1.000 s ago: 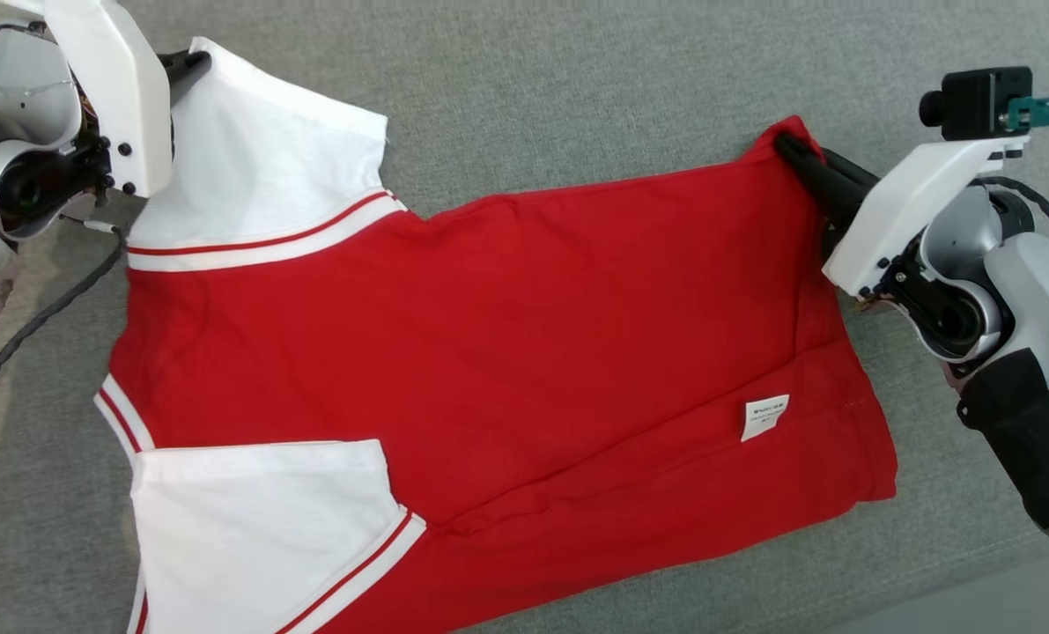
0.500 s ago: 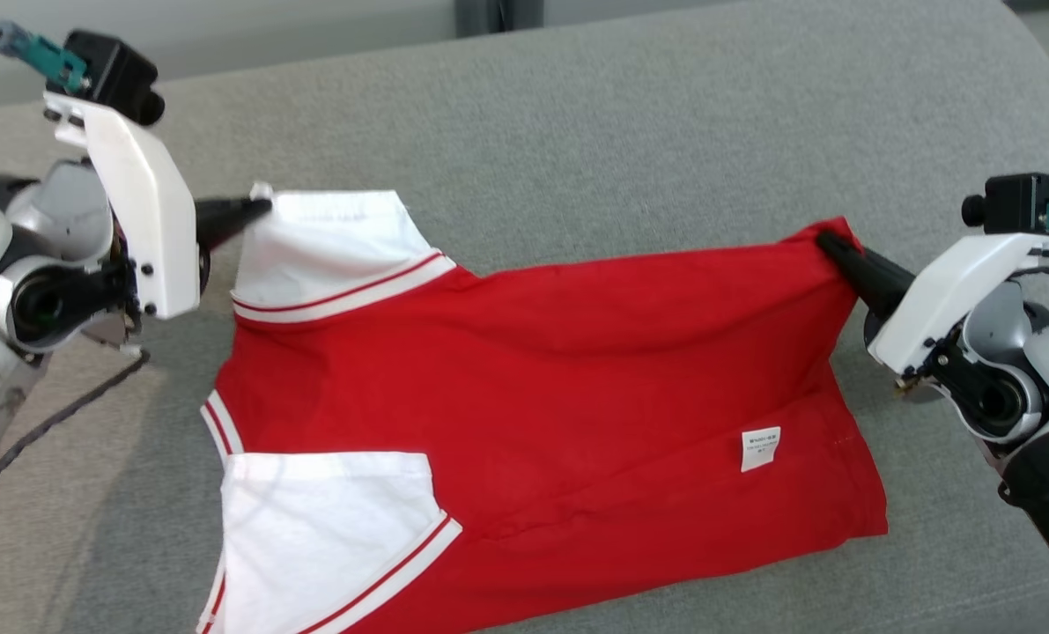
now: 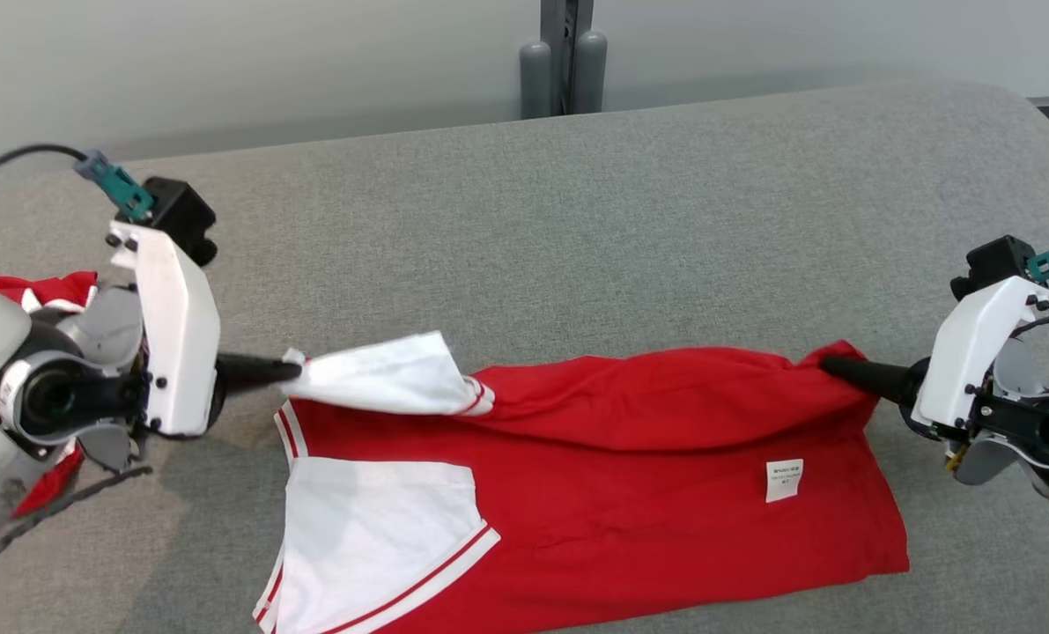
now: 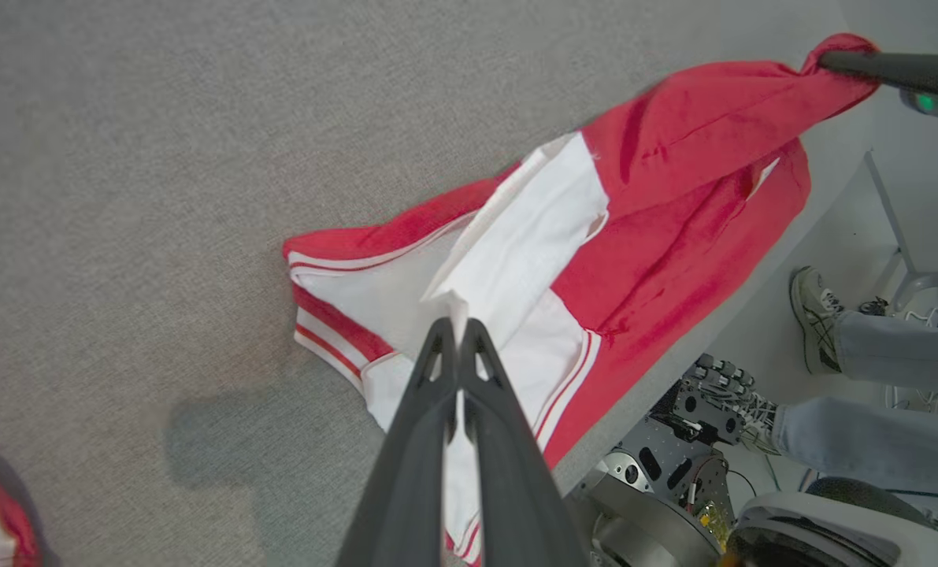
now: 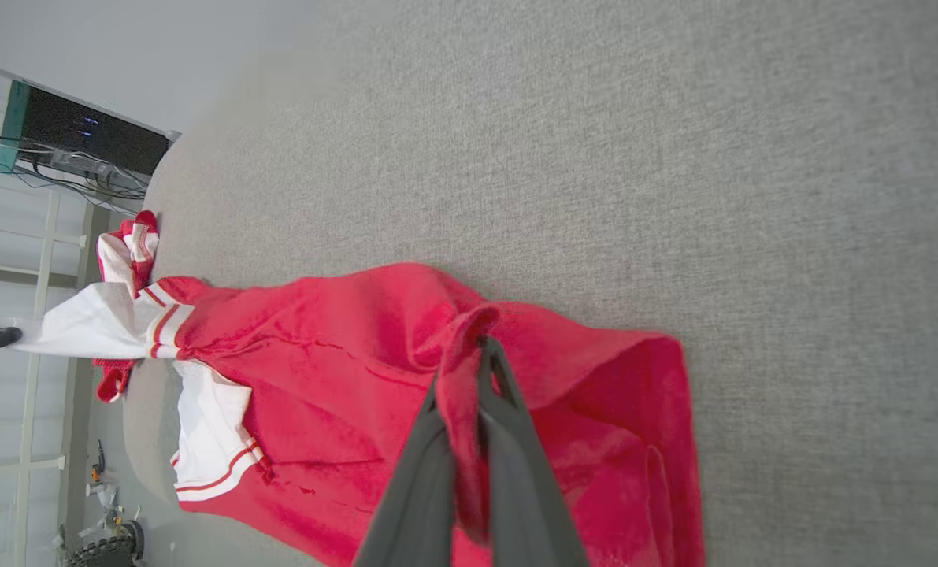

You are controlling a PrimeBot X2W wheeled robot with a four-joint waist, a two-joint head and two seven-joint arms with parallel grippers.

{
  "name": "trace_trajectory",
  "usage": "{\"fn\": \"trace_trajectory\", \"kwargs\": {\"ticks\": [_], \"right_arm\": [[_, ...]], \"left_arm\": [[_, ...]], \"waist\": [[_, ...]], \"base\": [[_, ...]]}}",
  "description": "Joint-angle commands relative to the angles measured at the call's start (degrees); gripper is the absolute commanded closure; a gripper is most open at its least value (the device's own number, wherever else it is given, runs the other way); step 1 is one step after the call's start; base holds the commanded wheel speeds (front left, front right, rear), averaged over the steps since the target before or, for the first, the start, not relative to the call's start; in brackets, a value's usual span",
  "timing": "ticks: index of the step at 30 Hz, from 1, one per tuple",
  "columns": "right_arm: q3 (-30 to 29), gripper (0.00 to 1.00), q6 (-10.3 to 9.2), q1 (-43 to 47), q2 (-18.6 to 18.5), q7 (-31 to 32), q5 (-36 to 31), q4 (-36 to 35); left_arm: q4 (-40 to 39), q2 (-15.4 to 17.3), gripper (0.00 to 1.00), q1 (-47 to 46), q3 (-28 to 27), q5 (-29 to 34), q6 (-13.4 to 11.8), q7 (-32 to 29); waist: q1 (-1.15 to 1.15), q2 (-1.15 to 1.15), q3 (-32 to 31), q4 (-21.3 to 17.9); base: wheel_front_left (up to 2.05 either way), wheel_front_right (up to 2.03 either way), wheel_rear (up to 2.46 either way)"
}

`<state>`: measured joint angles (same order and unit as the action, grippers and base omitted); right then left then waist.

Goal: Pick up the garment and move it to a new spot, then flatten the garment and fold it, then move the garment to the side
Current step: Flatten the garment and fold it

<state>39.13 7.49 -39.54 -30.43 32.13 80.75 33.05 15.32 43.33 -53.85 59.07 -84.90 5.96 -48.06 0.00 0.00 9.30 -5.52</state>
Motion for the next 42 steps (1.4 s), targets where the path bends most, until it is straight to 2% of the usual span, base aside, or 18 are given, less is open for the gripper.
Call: {"fn": "trace_trajectory", "kwargs": {"ticks": [1,5,8,15,20,27,31,42], "right_arm": [[0.31,1.00,0.01,-0.59,-0.79,1.44,0.32,0.54],[1.67,1.00,0.01,-1.27,-1.70,3.55,-0.77,1.73],[2.18,1.00,0.01,-1.31,-1.90,2.75,-1.36,2.00],[2.58,1.00,0.01,-1.65,-2.20,-0.20,-2.25,2.18],[2.36,1.00,0.01,-2.25,-2.20,-5.18,-3.31,1.97],[4.58,1.00,0.01,-0.87,-2.66,-2.09,-1.23,1.61],[6.44,1.00,0.01,-0.54,-4.09,0.21,-0.97,-0.50],[9.10,1.00,0.01,-1.55,-5.28,0.94,-1.00,-0.14]], "left_arm": [[-0.45,0.29,1.00,1.36,0.36,-0.44,-0.43,-0.65],[-1.91,0.75,1.00,2.89,1.09,-1.76,-1.34,-2.26],[-2.83,1.47,1.00,4.23,1.80,-2.71,-1.81,-3.63],[-4.94,2.64,1.00,6.14,2.66,-3.94,-2.85,-5.37],[-6.39,3.04,1.00,6.97,3.16,-4.48,-3.29,-6.25],[-7.39,2.95,1.00,8.04,3.83,-5.15,-3.72,-7.39],[-7.69,2.80,1.00,8.67,4.19,-5.75,-3.76,-7.97],[-7.69,2.59,1.00,9.16,4.99,-5.94,-4.14,-9.34]], "waist": [[0.00,0.00,-0.30,0.25],[0.00,0.00,-0.76,0.51],[0.00,0.00,-1.00,0.52],[0.00,0.00,-0.85,0.68],[0.00,0.00,-0.34,0.90],[0.00,0.00,-0.26,1.04],[0.00,0.00,-0.33,0.80],[0.00,0.00,-0.07,0.38]], "base": [[0.00,0.00,0.00],[0.00,0.00,0.00],[0.00,0.00,0.00],[0.00,0.00,0.00],[0.00,0.00,0.00],[0.00,0.00,0.00],[0.00,0.00,0.00],[0.00,0.00,0.00]]}}
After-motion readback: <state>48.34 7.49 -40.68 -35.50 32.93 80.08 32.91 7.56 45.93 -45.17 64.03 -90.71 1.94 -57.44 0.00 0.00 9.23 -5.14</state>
